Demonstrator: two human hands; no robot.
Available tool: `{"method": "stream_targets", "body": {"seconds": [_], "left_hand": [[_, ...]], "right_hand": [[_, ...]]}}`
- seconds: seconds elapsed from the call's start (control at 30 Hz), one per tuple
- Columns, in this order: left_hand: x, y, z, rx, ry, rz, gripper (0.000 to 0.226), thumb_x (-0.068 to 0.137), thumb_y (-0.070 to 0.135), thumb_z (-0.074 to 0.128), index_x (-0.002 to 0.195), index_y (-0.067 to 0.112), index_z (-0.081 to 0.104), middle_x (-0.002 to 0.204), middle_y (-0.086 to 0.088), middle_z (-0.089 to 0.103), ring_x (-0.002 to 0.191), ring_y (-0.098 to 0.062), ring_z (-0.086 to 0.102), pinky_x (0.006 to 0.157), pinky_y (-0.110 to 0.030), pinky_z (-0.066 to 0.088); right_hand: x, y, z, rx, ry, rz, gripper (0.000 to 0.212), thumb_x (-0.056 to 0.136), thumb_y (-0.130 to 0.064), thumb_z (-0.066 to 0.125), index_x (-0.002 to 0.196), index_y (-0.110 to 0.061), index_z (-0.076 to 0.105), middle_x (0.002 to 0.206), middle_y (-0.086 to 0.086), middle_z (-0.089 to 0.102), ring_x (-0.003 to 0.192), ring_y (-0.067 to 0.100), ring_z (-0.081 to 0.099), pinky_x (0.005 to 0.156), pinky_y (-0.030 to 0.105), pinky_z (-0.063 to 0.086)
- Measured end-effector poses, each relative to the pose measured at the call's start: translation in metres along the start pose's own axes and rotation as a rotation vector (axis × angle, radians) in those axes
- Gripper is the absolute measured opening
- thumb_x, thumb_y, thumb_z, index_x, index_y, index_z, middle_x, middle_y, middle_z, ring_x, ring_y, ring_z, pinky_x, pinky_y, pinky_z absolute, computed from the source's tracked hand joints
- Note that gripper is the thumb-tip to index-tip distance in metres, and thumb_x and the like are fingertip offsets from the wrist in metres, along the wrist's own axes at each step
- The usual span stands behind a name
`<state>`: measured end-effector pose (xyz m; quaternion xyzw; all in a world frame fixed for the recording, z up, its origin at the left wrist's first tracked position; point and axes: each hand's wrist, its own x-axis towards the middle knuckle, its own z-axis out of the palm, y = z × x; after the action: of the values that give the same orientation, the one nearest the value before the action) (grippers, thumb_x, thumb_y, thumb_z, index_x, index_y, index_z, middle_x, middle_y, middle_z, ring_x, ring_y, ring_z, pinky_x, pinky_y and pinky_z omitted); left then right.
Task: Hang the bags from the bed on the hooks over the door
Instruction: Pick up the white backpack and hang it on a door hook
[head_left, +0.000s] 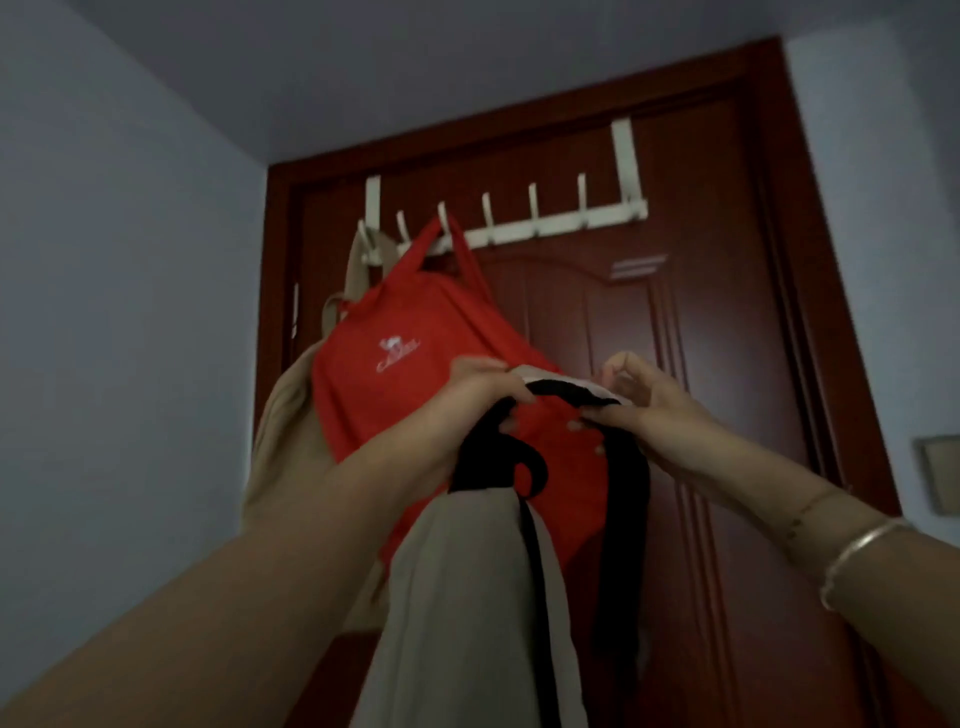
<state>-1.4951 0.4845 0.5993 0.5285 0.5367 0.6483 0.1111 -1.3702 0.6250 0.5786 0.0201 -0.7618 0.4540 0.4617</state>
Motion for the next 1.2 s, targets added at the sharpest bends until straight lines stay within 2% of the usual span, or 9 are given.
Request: {"method": "stream_targets", "body": {"seconds": [0.1,0.17,0.3,0.47,0.53,0.67,0.9,1.1,1.2], "left_hand": [[0.052,0.03,-0.003,-0.2,-0.001,0.115,0.043,0.069,-0.007,0.05,0.104,0.018,0.051,0.062,-0.006,0.047,0.042,-0.015,0.046,0.042,-0.022,0.038],[0.086,0.049,-0.005,-0.149,-0.076,0.204,0.032,0.075,-0.007,0.044,0.092,0.016,0.058,0.065,-0.005,0.054,0.047,-0.014,0.052,0.047,-0.022,0.043],[0.149,0.068,-0.009,0.128,-0.058,0.314,0.034,0.083,-0.006,0.042,0.075,0.017,0.066,0.077,-0.005,0.063,0.066,-0.016,0.062,0.057,-0.023,0.049],[0.222,0.065,-0.015,0.529,0.099,0.552,0.039,0.076,-0.017,0.041,0.081,0.005,0.073,0.092,-0.006,0.068,0.089,-0.012,0.063,0.071,-0.008,0.052],[0.254,0.058,-0.022,0.718,0.177,0.653,0.034,0.079,-0.003,0.049,0.085,0.02,0.073,0.107,-0.006,0.059,0.103,-0.02,0.06,0.088,-0.024,0.053],[0.299,0.064,-0.034,0.974,0.362,0.674,0.027,0.091,0.018,0.046,0.113,0.03,0.056,0.106,0.001,0.031,0.105,-0.03,0.052,0.1,-0.044,0.04],[0.361,0.092,-0.036,1.319,0.442,0.729,0.053,0.089,0.022,0.049,0.137,0.026,0.028,0.135,-0.006,0.039,0.123,-0.029,0.039,0.1,-0.045,0.031],[0.384,0.089,-0.023,1.441,0.345,0.668,0.07,0.087,0.015,0.045,0.149,0.024,0.013,0.162,0.002,0.0,0.148,-0.031,-0.002,0.116,-0.053,-0.007],[0.379,0.068,-0.019,1.478,0.3,0.704,0.06,0.089,0.021,0.041,0.146,0.022,0.025,0.161,0.006,-0.009,0.147,-0.025,-0.017,0.114,-0.053,-0.014]], "right_hand": [[0.048,-0.009,-0.015,-0.122,0.1,-0.215,0.032,0.08,0.011,0.06,0.072,-0.013,0.042,0.092,0.002,0.062,0.081,0.014,0.059,0.06,0.017,0.047],[0.08,-0.012,-0.023,-0.19,0.072,-0.287,0.033,0.079,0.013,0.059,0.071,-0.015,0.044,0.091,0.002,0.061,0.082,0.015,0.057,0.061,0.011,0.045],[0.13,-0.013,-0.039,-0.52,-0.059,-0.327,0.037,0.079,0.017,0.047,0.082,-0.019,0.055,0.086,0.002,0.057,0.066,0.005,0.06,0.055,0.02,0.045],[0.194,-0.016,-0.066,-0.99,0.247,-0.51,0.038,0.078,0.006,0.05,0.095,-0.026,0.061,0.111,-0.007,0.049,0.099,0.015,0.057,0.084,0.035,0.051],[0.215,-0.021,-0.064,-1.171,0.284,-0.514,0.037,0.081,-0.008,0.056,0.108,-0.033,0.054,0.12,-0.014,0.044,0.099,0.016,0.059,0.079,0.04,0.053],[0.269,-0.03,-0.044,-1.29,0.354,-0.492,0.052,0.08,-0.004,0.05,0.128,-0.023,0.046,0.133,-0.005,0.039,0.112,0.022,0.051,0.079,0.039,0.049],[0.347,-0.065,-0.032,-1.342,0.546,-0.416,0.047,0.086,-0.024,0.045,0.133,-0.016,0.041,0.142,0.002,0.034,0.127,0.028,0.033,0.101,0.044,0.03],[0.37,-0.058,-0.05,-1.463,0.416,-0.203,0.065,0.083,-0.026,0.051,0.144,-0.015,0.03,0.157,0.001,0.018,0.144,0.028,0.012,0.116,0.048,0.01],[0.36,-0.032,-0.055,-1.569,0.333,-0.258,0.07,0.086,-0.027,0.046,0.149,-0.015,0.018,0.162,0.002,0.003,0.149,0.021,-0.005,0.117,0.049,-0.006]]}}
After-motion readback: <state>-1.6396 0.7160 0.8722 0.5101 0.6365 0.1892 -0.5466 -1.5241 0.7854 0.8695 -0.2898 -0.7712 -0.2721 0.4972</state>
